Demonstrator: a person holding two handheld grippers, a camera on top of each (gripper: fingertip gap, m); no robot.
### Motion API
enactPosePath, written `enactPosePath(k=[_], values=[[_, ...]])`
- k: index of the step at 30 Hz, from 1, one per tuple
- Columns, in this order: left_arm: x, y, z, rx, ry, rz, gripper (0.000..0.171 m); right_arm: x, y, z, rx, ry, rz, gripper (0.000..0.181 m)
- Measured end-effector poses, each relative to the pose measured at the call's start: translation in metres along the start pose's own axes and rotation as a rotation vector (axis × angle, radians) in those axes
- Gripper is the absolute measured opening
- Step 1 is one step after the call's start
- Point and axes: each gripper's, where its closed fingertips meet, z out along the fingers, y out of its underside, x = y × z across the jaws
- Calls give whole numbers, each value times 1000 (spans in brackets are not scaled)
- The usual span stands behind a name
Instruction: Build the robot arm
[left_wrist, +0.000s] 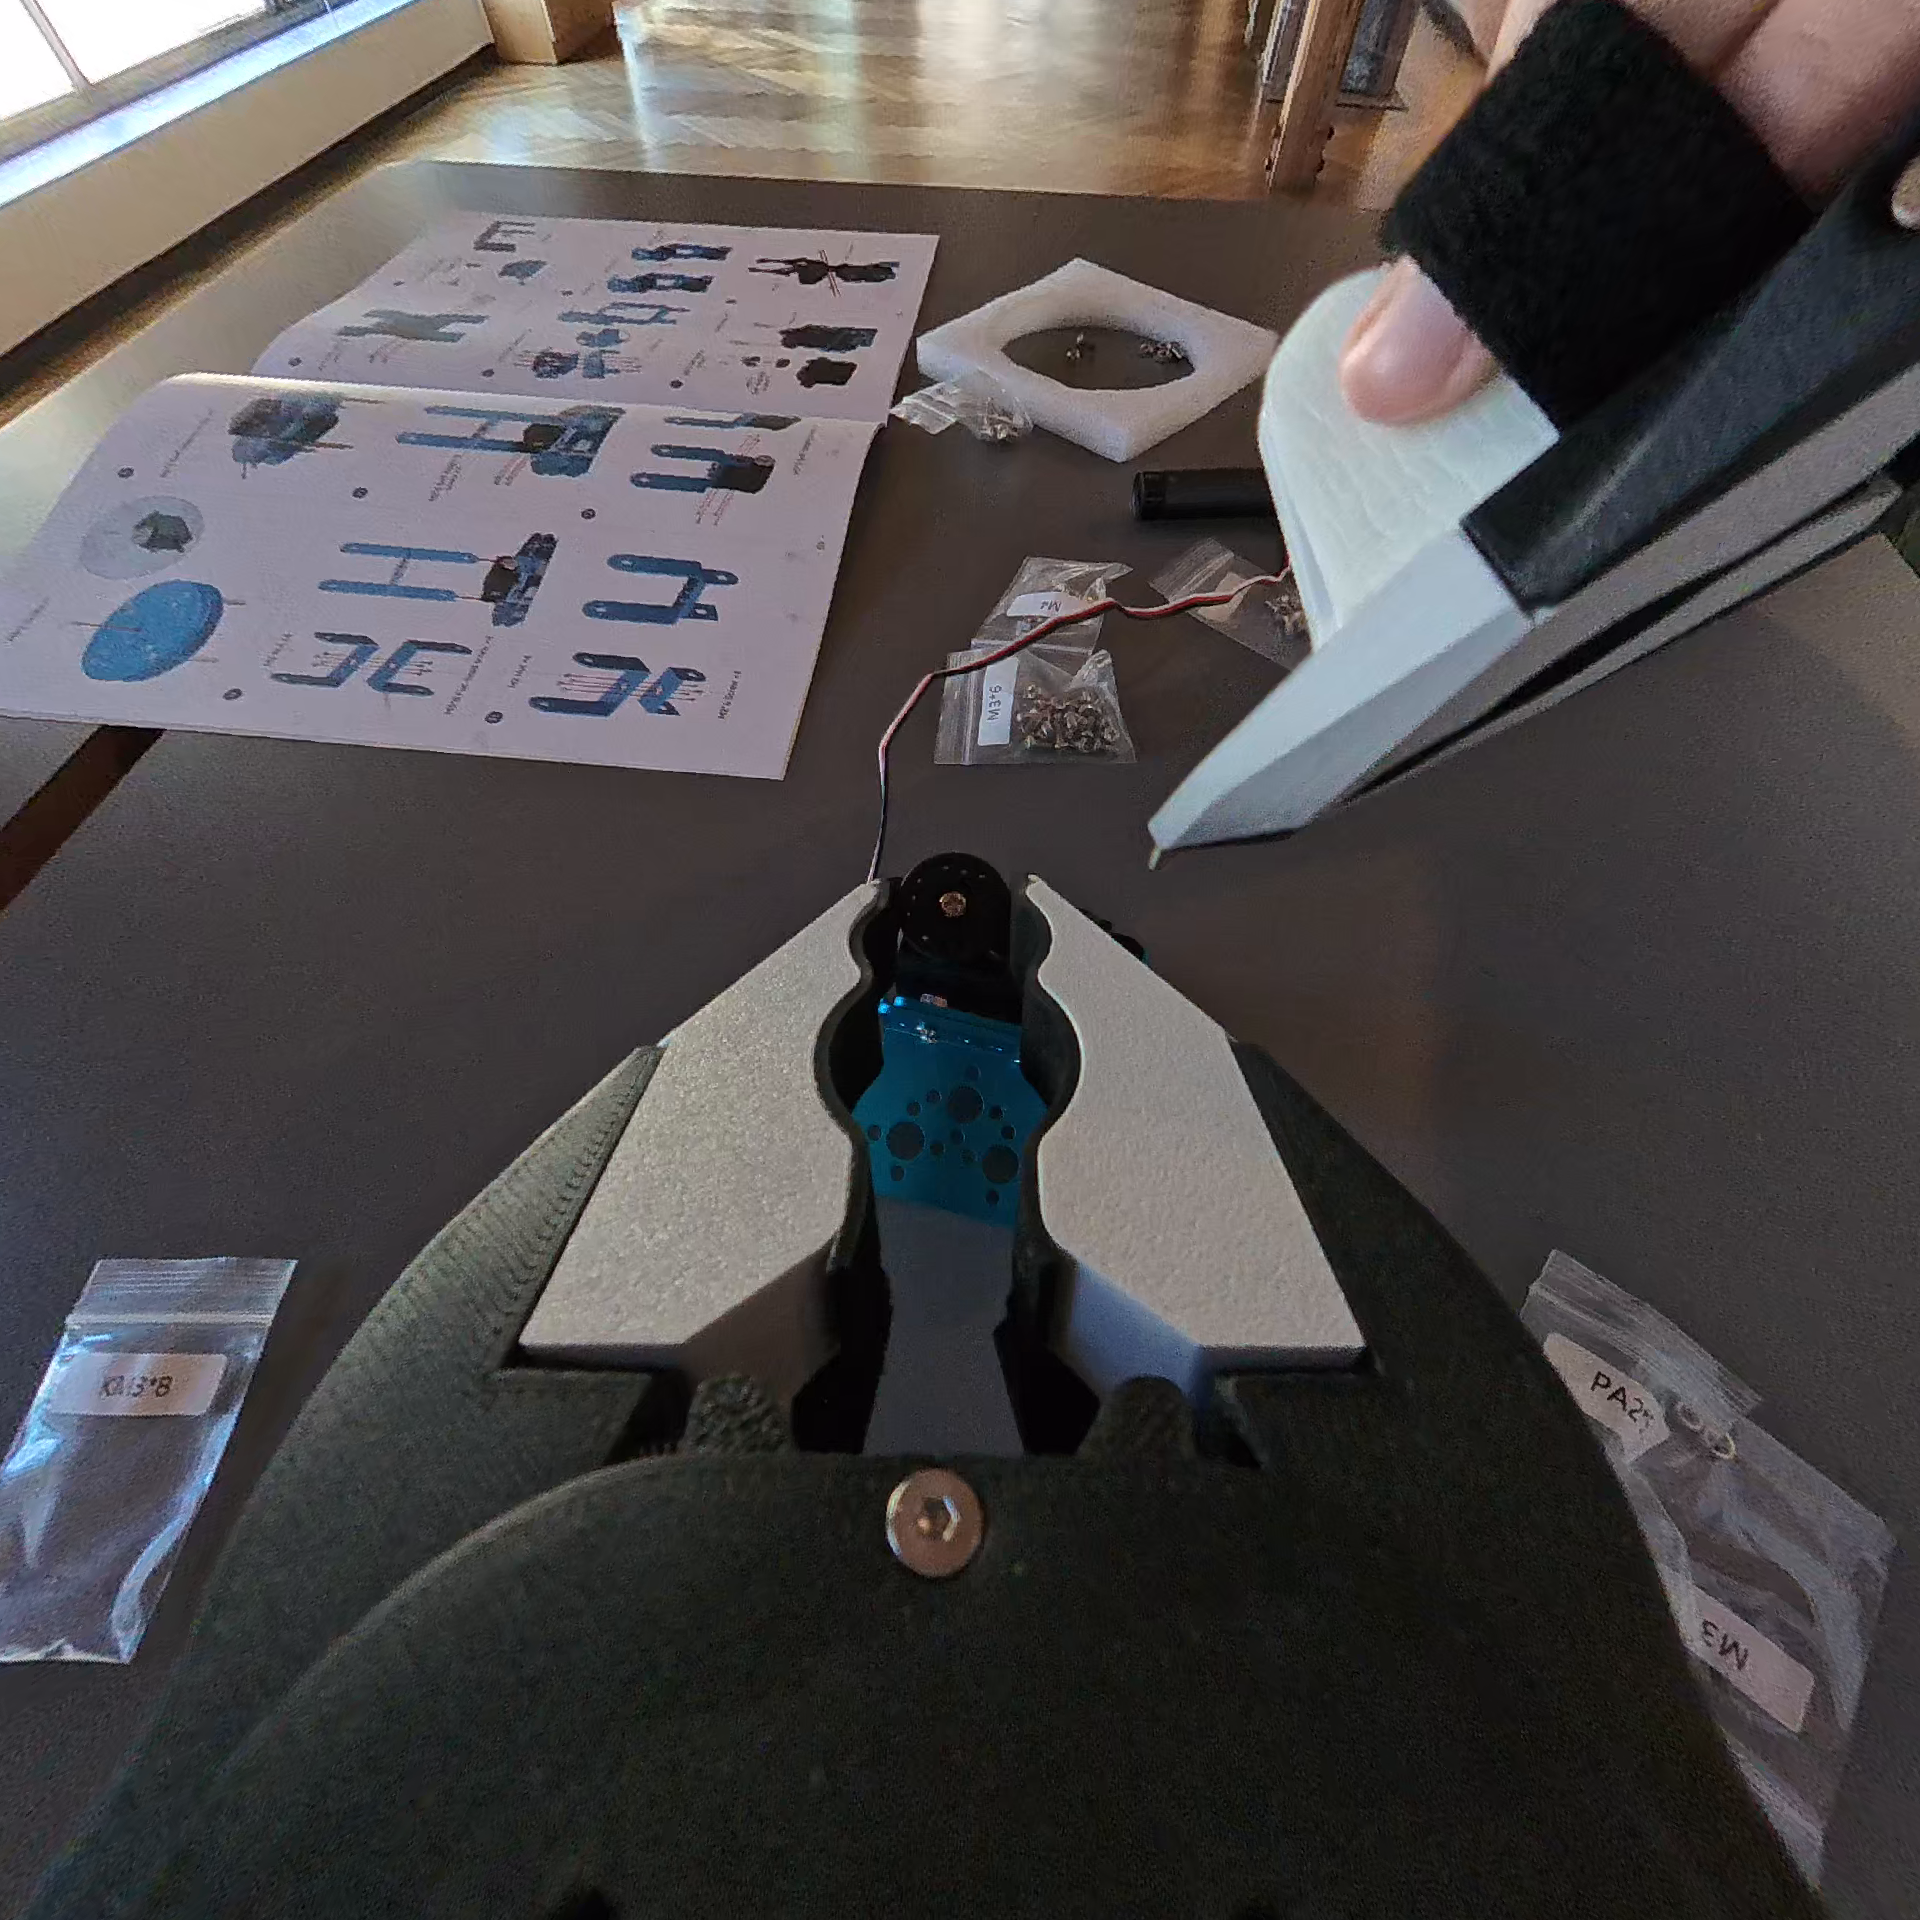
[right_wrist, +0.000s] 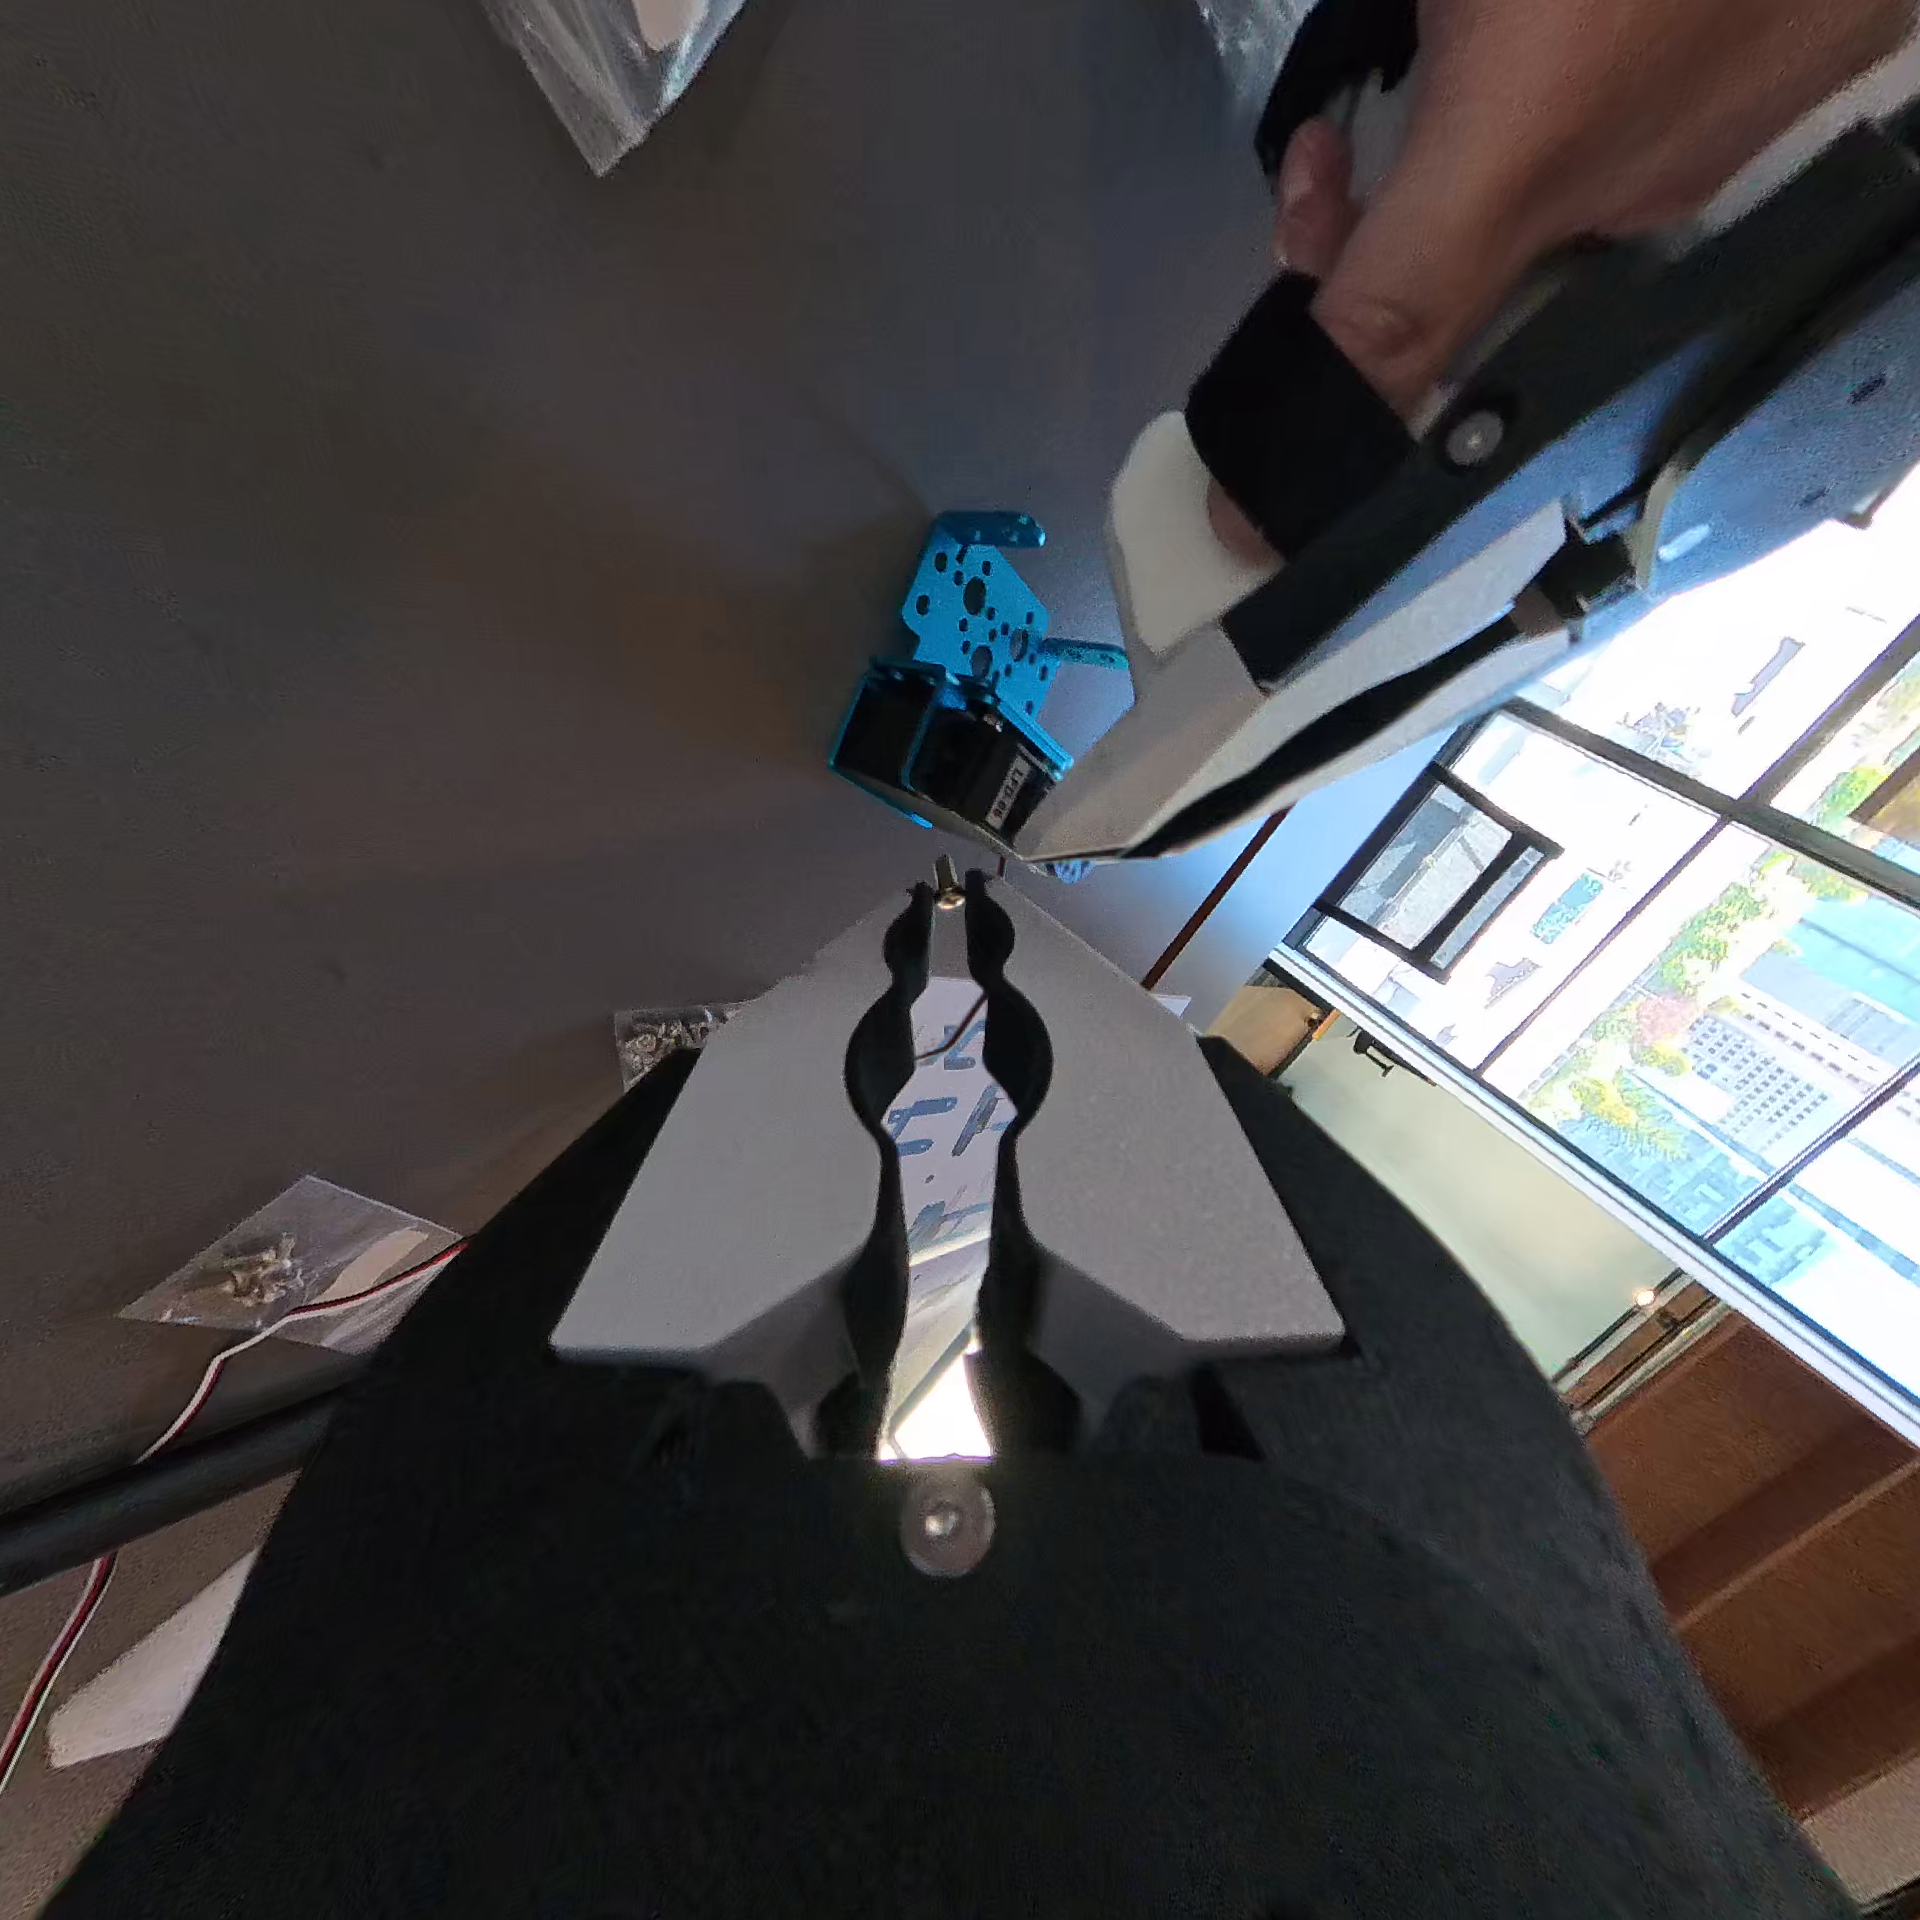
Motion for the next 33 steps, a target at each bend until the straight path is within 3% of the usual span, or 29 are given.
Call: enactPosePath(k=[16,33], values=[[0,-5,-5,16,2,-7,21,4,-10,11,18,-46,-127,6],[1,-2,-4,0,8,-8,21,1,-13,16,-71,-105,-416,6]])
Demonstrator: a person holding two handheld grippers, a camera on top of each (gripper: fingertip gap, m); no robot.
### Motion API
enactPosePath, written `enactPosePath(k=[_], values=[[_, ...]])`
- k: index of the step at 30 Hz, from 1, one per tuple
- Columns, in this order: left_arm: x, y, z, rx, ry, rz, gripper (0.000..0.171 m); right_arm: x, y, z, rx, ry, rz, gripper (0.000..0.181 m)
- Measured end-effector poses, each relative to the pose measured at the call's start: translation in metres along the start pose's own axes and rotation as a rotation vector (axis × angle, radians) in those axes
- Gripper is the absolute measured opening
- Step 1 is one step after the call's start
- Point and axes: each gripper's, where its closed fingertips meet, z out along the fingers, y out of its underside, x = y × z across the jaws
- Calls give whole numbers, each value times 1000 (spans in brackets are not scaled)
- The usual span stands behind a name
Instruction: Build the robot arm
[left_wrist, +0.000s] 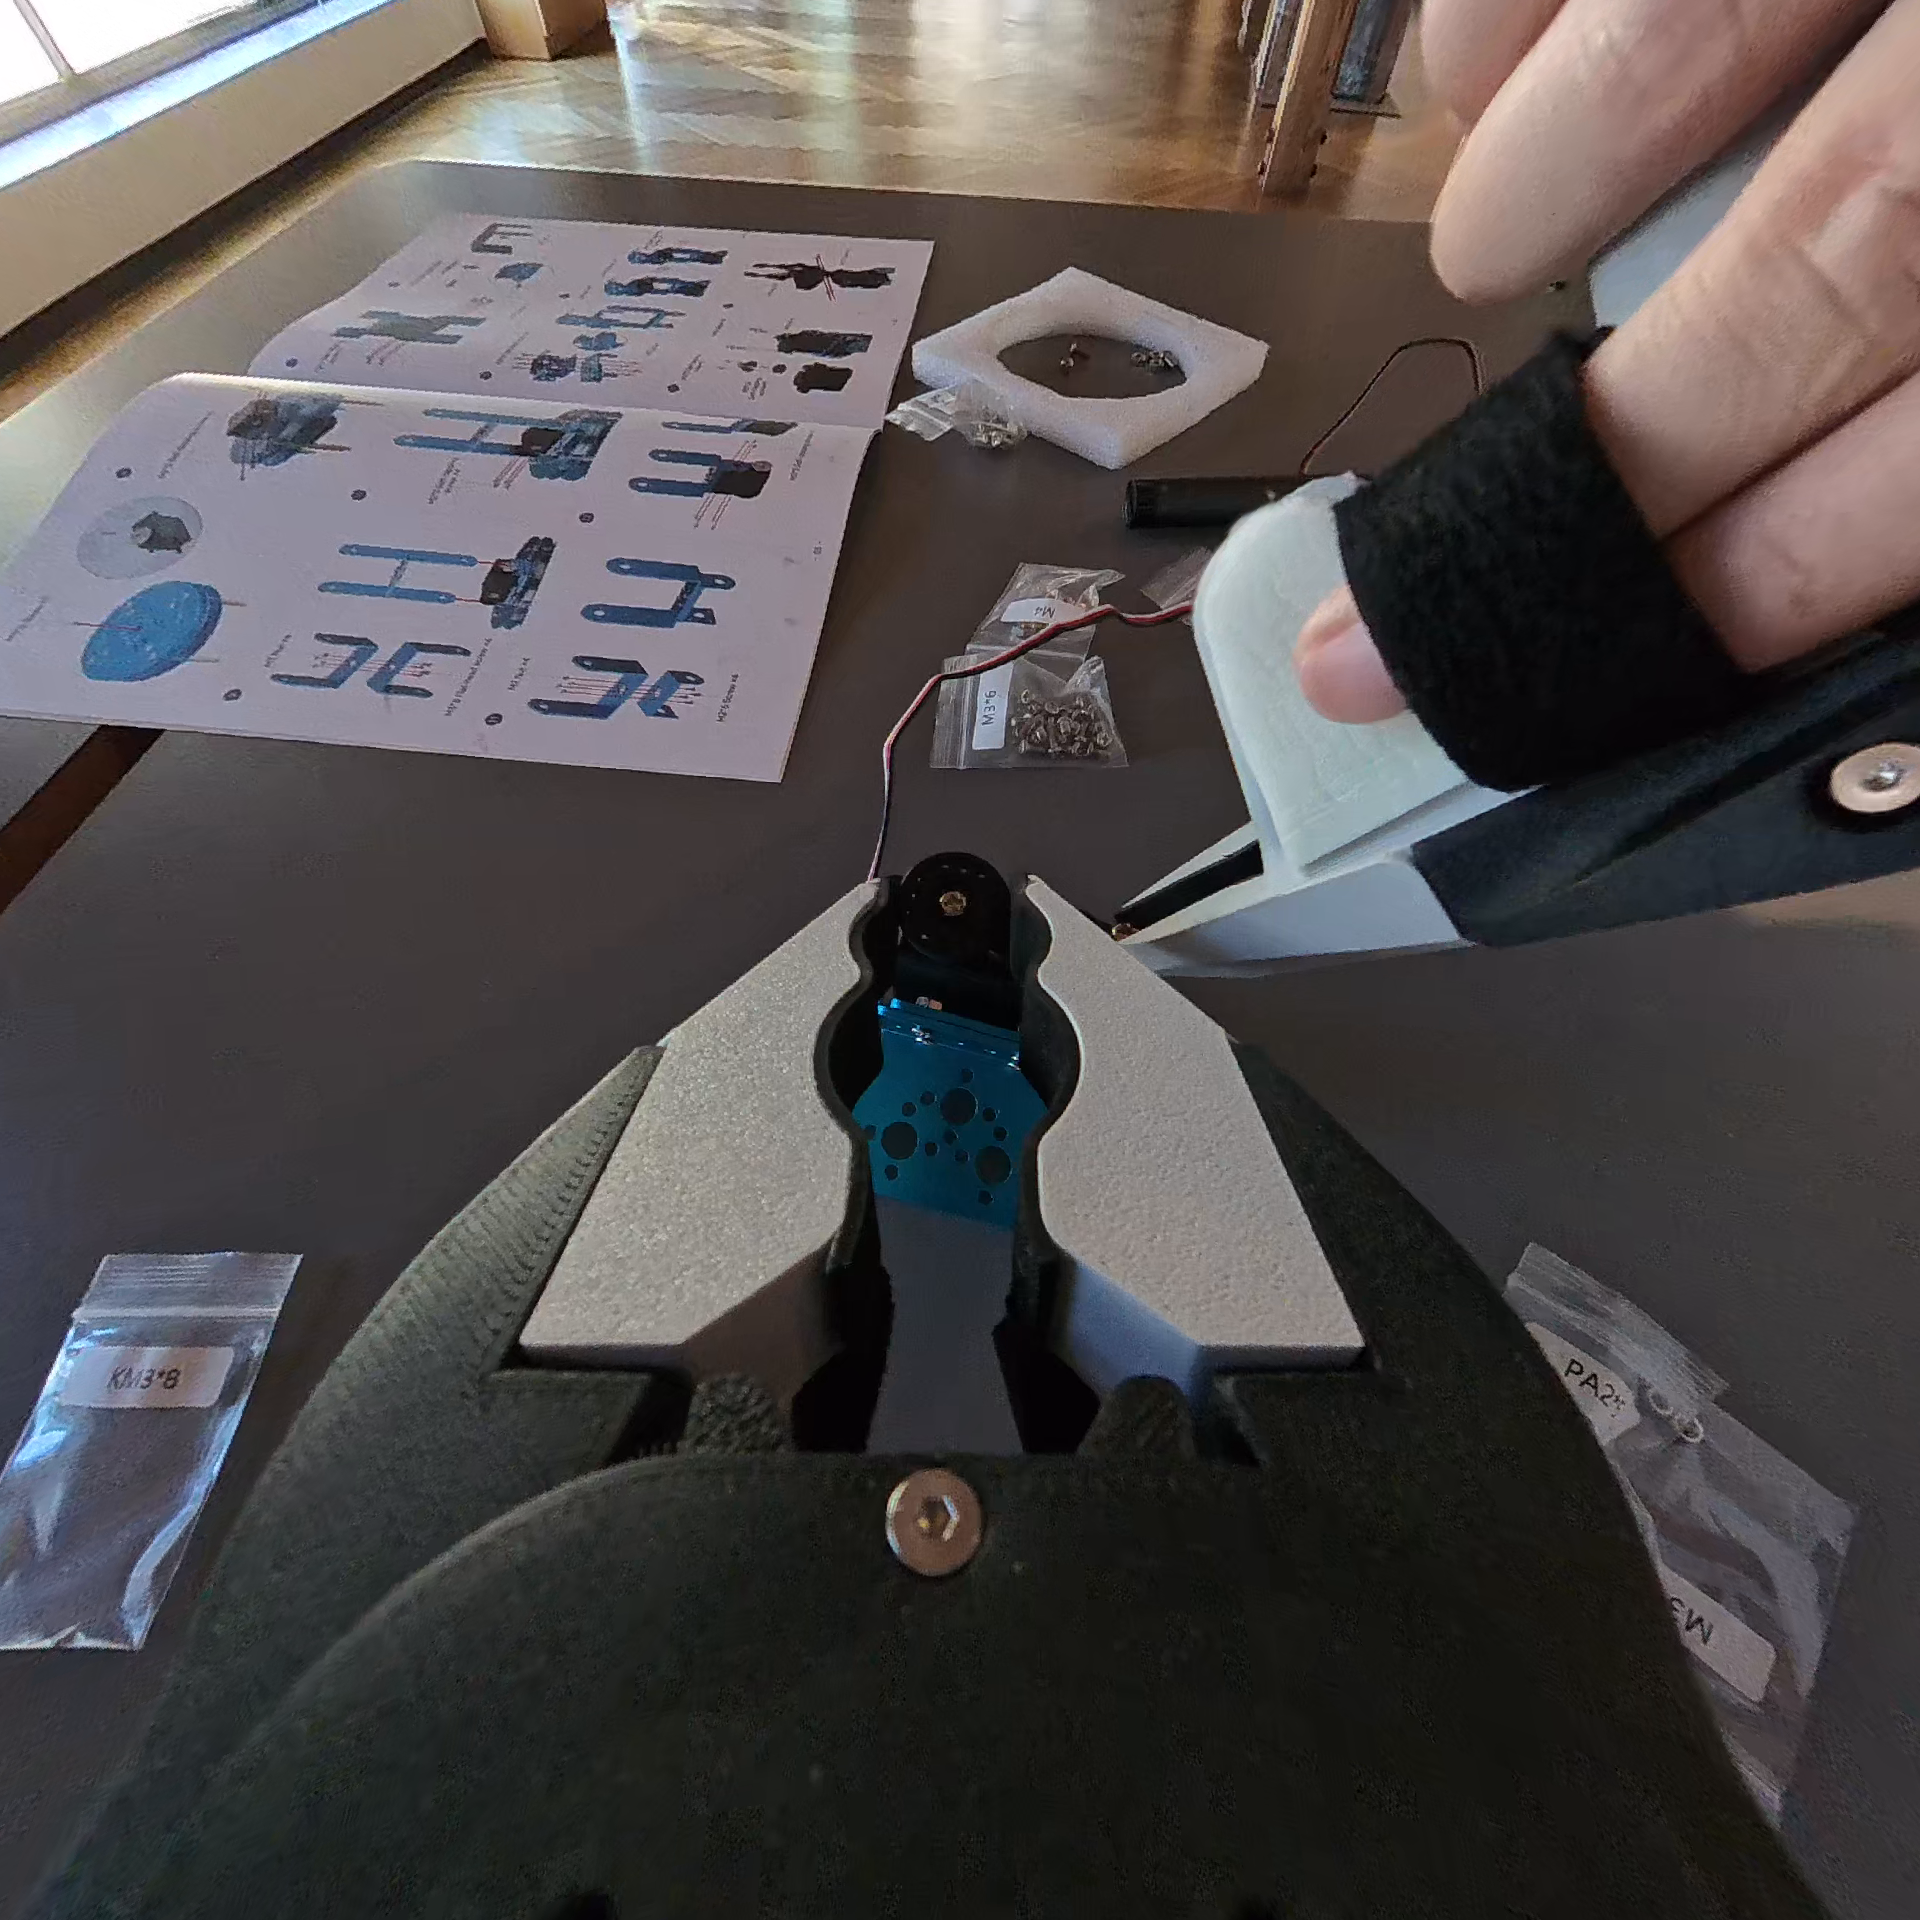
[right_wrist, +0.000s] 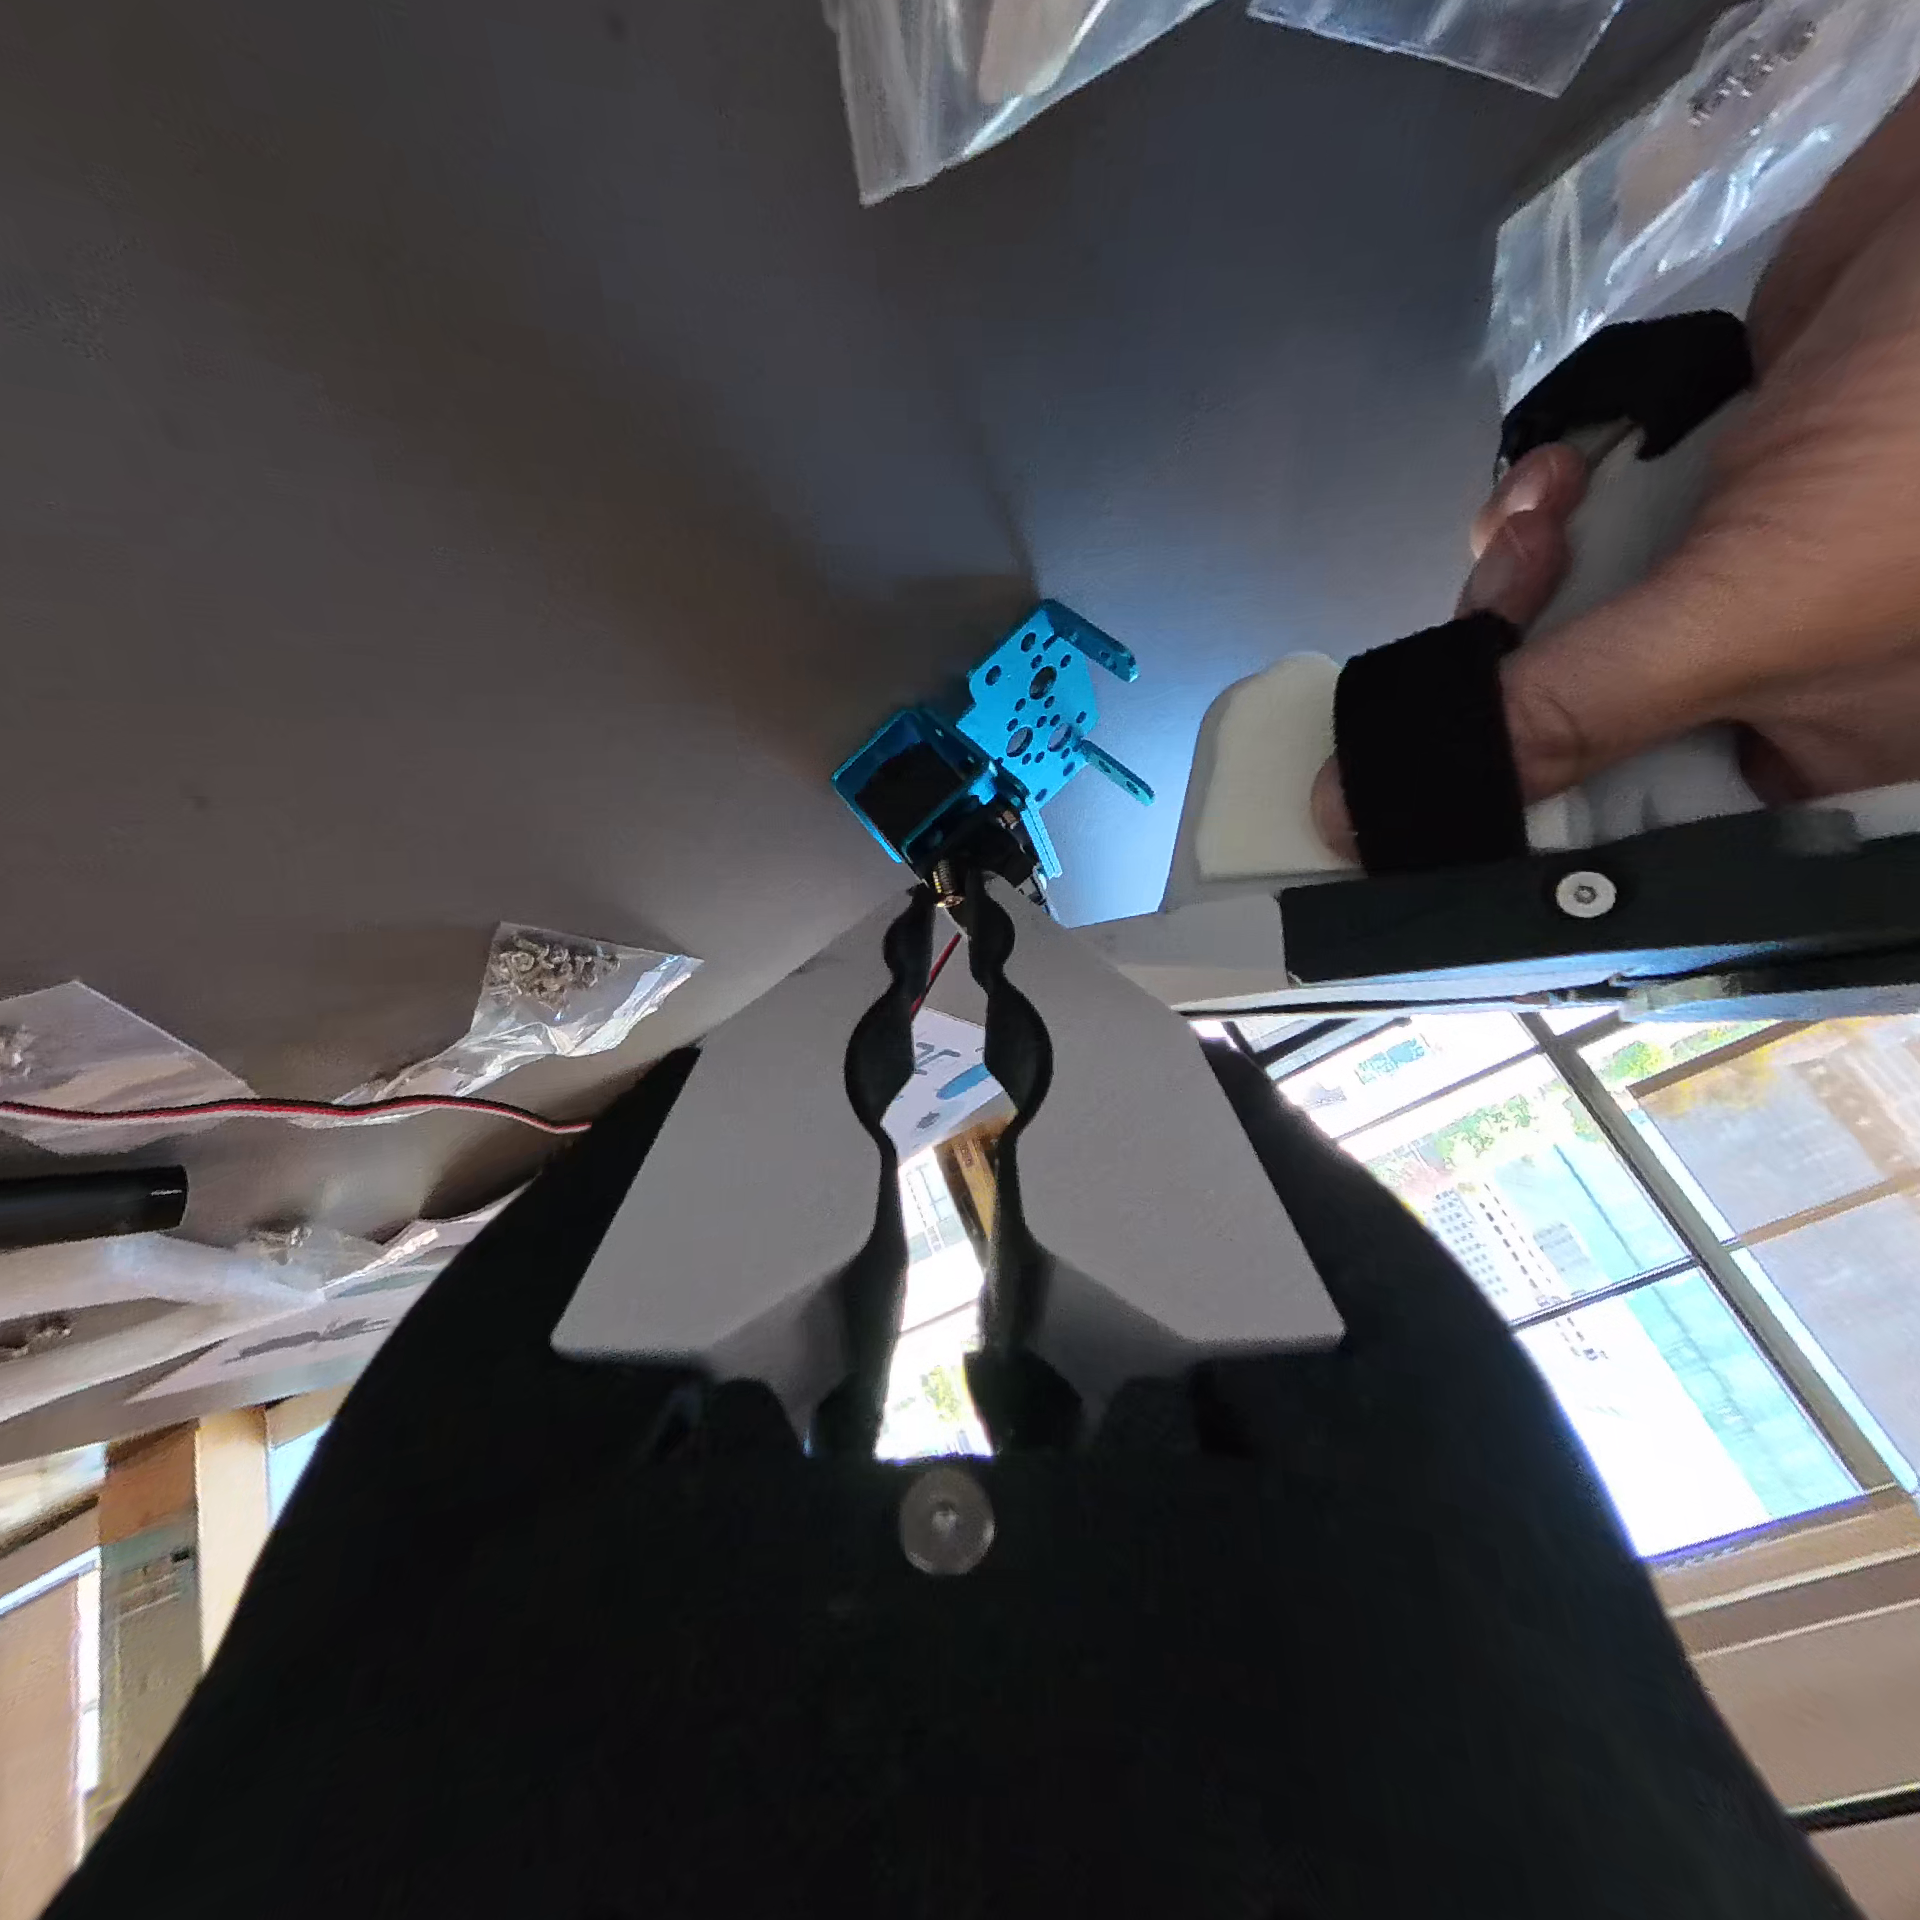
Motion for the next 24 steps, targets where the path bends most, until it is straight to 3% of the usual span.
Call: enactPosePath(k=[14,24], values=[[1,1,1,-3,8,-12,21,-2,-2,0,-22,-4,-158,6],[0,1,0,3,11,-22,21,-1,-1,1,-26,-1,-130,10]])
